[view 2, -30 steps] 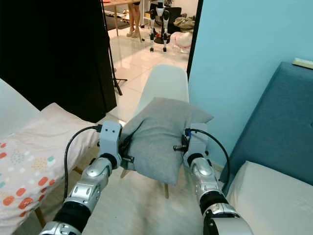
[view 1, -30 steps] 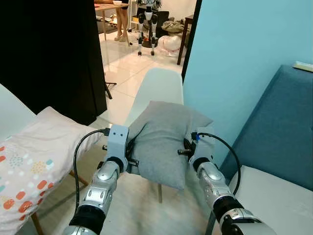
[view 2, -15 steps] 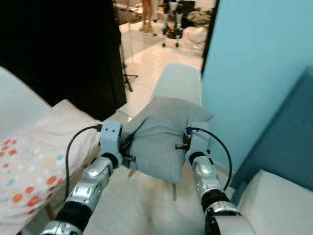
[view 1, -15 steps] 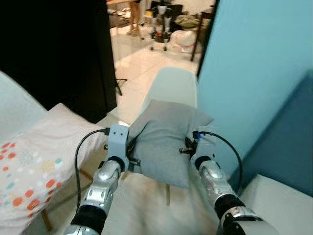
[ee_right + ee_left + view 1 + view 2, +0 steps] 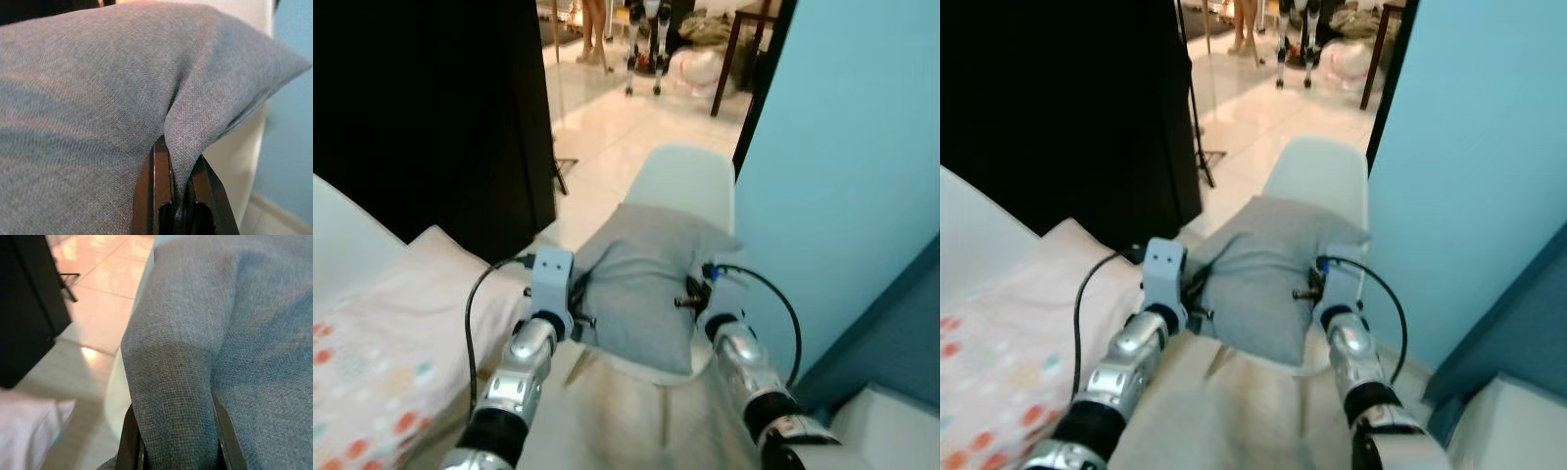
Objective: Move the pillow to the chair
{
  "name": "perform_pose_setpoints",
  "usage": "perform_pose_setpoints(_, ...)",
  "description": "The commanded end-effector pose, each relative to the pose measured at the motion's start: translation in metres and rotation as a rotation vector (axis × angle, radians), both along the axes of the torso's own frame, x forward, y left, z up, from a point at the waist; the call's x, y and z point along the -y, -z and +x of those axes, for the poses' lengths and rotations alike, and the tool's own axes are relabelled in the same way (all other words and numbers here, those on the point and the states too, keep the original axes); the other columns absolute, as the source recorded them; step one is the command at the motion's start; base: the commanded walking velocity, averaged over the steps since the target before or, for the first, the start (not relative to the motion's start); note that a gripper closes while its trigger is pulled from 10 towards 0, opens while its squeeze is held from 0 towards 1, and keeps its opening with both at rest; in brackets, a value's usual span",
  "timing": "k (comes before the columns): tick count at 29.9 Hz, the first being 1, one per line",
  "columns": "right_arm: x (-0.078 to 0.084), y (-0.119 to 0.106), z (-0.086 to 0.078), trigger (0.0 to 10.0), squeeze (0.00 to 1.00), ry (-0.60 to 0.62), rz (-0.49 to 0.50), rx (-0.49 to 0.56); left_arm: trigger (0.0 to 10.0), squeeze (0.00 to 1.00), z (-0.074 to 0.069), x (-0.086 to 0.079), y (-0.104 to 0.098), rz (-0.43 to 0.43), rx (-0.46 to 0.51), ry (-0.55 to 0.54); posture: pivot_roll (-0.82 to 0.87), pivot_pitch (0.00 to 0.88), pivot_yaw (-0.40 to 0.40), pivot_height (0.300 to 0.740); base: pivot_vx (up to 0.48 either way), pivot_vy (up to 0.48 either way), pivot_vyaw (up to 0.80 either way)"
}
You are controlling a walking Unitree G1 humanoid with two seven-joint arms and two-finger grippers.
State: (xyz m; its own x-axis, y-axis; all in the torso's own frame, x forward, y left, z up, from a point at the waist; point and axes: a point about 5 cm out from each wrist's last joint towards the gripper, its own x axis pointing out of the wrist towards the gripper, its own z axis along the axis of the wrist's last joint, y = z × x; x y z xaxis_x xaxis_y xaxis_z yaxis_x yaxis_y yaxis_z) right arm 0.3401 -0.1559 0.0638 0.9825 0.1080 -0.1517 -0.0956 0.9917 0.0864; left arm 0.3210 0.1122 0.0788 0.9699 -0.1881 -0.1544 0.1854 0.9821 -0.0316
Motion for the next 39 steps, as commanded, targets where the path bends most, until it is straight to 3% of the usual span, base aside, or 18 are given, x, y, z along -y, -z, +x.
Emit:
perform_pose_setpoints(1,0.0039,-0.0016,-0.0001,10.0,0.00,0.036,0.013,0.018,10.0,0.00,0.0032,-0.0103,-0.0072,-0.002,0.044,-0.040,0.00,0.000,-0.034,0.740,0.394,0.000,-0.80)
perform_pose_setpoints(17,0.0039,-0.0015,0.0007,10.0,0.00,0.041,0.021,0.010,10.0,0.00,0.0038,-0.0116,-0.0075,-0.001,0.044,-0.041,0.00,0.000,-0.034,0.740,0.391,0.000,-0.08)
perform_pose_setpoints(30,0.0046,-0.0033,0.0027,10.0,0.00,0.046,0.024,0.009,10.0,0.00,0.0060,-0.0085,-0.0074,0.034,0.038,-0.027,0.00,0.000,-0.035,0.740,0.000,0.000,0.00)
perform_pose_setpoints(33,0.0049,-0.0035,0.0030,10.0,0.00,0.046,0.025,0.008,10.0,0.00,0.0064,-0.0074,-0.0065,0.057,0.035,-0.019,0.00,0.000,-0.035,0.740,0.000,-0.480,0.00)
perform_pose_setpoints(39,0.0047,-0.0043,0.0036,10.0,0.00,0.044,0.024,0.010,10.0,0.00,0.0066,-0.0100,-0.0043,0.024,0.015,-0.055,0.00,0.000,-0.039,0.740,0.000,-0.240,0.00)
